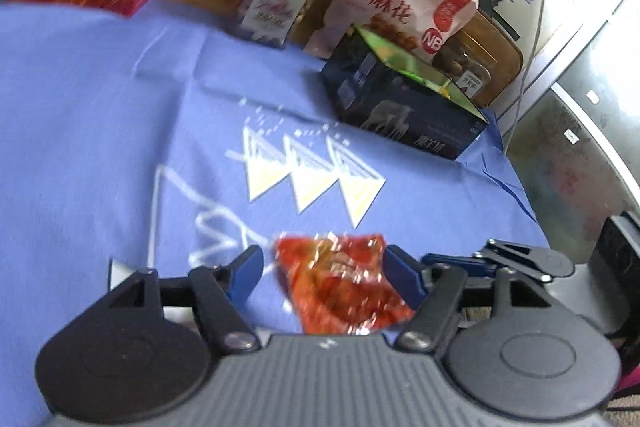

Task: Organize snacks
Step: 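Grasp the red spicy snack packet with the left tool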

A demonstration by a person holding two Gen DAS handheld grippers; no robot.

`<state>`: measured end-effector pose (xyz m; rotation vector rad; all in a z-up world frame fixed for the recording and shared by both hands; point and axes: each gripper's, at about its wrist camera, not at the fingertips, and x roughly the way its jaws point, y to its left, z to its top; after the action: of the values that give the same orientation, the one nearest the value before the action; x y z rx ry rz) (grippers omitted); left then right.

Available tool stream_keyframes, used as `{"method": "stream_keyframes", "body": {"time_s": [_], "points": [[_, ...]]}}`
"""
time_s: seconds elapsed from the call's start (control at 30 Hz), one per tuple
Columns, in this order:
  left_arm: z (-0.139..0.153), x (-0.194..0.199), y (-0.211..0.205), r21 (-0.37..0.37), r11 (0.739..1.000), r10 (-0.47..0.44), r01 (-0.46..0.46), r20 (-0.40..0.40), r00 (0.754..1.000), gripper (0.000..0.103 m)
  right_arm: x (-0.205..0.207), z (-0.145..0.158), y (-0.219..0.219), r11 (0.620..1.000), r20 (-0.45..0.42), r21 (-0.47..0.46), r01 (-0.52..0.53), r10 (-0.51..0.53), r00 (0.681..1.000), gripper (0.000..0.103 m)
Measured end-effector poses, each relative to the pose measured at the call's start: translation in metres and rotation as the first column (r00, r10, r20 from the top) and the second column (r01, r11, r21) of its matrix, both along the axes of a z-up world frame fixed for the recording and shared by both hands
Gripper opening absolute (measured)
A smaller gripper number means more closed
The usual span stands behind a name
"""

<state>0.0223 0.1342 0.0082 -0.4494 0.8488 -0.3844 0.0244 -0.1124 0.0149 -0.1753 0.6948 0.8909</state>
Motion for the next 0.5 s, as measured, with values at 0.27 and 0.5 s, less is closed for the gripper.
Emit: {"method": "stream_keyframes", "body": {"time_s": [0.27, 0.5], "points": [[-0.010, -0.004, -0.012, -0.104, 0.994, -0.029, 0.033, 0.036, 0.999, 0.074, -0.012, -0.012, 0.029, 0.998, 0.132, -0.067, 0.001, 0.008, 0.991, 0.063], [-0.013, 0.004, -0.022, -0.123, 0.992, -0.023, 0.026, 0.027, 0.999, 0.048, -0.015, -0.019, 0.020, 0.998, 0.171, -0.005, 0.055, -0.053, 0.984, 0.059]]}}
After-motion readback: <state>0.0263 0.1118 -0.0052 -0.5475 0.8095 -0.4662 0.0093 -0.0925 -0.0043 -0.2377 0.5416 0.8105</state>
